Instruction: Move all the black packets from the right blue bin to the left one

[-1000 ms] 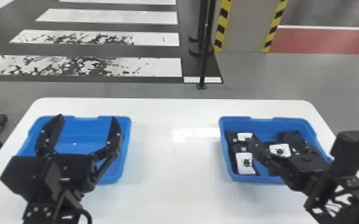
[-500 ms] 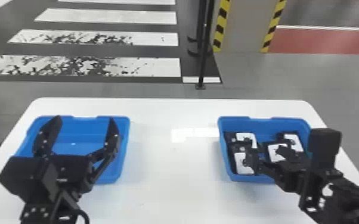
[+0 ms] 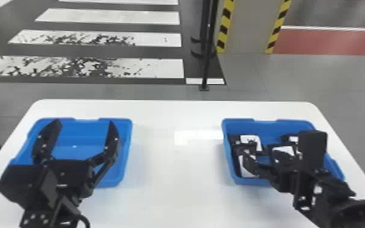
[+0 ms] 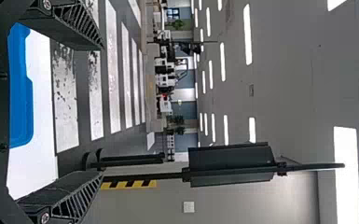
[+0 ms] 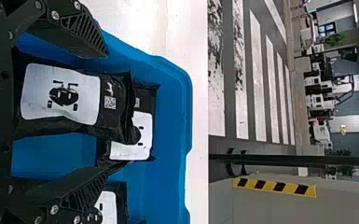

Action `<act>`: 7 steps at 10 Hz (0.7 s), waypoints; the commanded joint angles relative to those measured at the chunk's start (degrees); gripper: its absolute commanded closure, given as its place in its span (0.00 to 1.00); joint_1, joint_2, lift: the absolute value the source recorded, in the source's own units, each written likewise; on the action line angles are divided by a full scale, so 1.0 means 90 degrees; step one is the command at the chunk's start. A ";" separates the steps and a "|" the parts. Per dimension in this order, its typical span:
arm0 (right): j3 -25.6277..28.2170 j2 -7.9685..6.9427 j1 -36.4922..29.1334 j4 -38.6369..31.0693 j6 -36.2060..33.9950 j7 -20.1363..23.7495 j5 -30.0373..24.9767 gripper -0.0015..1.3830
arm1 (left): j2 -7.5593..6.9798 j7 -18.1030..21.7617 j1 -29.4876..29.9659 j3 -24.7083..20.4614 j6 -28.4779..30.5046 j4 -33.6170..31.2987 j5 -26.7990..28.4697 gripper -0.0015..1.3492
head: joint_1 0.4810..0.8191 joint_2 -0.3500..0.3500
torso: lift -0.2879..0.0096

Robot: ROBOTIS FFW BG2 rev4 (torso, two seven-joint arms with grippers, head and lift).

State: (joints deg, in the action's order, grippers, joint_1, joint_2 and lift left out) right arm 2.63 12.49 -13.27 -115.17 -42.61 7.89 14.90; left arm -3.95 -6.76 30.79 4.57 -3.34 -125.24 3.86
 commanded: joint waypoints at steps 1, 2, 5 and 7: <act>-0.0064 0.0009 0.0116 0.0180 -0.0047 -0.0007 -0.0006 0.12 | 0.0019 -0.0001 0.0000 -0.0038 -0.0067 0.0033 0.0003 0.06 | 0.63 0.45 | 0.50; -0.0102 0.0018 0.0225 0.0352 -0.0188 0.0002 0.0007 0.13 | 0.0019 -0.0001 0.0000 -0.0038 -0.0098 0.0048 0.0003 0.06 | 0.63 0.45 | 0.50; -0.0203 0.0057 0.0475 0.0618 -0.0563 0.0032 0.0045 0.17 | 0.0039 -0.0001 -0.0016 -0.0076 -0.0427 0.0204 0.0003 0.06 | 0.63 0.46 | 0.50; -0.0267 0.0067 0.0584 0.0602 -0.1109 -0.0017 0.0045 0.17 | 0.0039 -0.0001 0.0000 -0.0088 -0.0505 0.0220 0.0028 0.07 | 0.63 0.47 | 0.50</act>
State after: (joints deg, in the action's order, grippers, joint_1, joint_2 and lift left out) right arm 0.39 13.05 -8.30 -109.76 -51.13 7.82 15.11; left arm -3.60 -6.76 30.74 3.84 -7.66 -123.36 4.00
